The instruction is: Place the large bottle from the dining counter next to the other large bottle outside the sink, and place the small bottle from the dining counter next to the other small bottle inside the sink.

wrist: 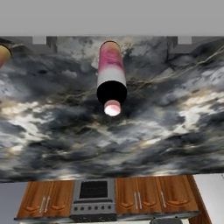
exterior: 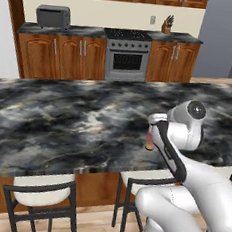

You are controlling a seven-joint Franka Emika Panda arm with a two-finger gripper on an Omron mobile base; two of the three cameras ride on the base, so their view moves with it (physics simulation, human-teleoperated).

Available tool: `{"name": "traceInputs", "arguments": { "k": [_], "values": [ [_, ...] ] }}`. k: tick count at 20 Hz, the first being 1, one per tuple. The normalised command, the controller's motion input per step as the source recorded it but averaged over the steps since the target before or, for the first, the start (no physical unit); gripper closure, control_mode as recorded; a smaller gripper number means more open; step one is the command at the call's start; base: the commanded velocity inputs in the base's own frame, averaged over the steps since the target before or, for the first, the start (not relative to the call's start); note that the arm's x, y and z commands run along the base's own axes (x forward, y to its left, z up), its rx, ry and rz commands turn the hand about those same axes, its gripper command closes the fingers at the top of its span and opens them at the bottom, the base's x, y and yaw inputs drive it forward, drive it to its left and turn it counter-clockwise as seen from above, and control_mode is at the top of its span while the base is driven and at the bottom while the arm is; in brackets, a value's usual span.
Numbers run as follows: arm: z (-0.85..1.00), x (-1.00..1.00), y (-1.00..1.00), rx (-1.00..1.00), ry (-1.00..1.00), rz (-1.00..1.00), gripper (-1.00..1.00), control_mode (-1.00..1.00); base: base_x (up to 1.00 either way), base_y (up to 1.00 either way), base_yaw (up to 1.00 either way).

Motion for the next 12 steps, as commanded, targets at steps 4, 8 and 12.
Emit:
{"name": "traceInputs", "arguments": {
  "k": [4,8,12],
  "values": [
    [-0.06,0.20,0.00,0.00,0.00,0.00,-1.00,-1.00,0.00,0.00,0.00],
    [-0.15,0.05,0.00,0.00,0.00,0.00,-1.00,-1.00,0.00,0.00,0.00],
    [-0.24,0.00,0.00,0.00,0.00,0.00,-1.00,-1.00,0.00,0.00,0.00]
  ]
}}
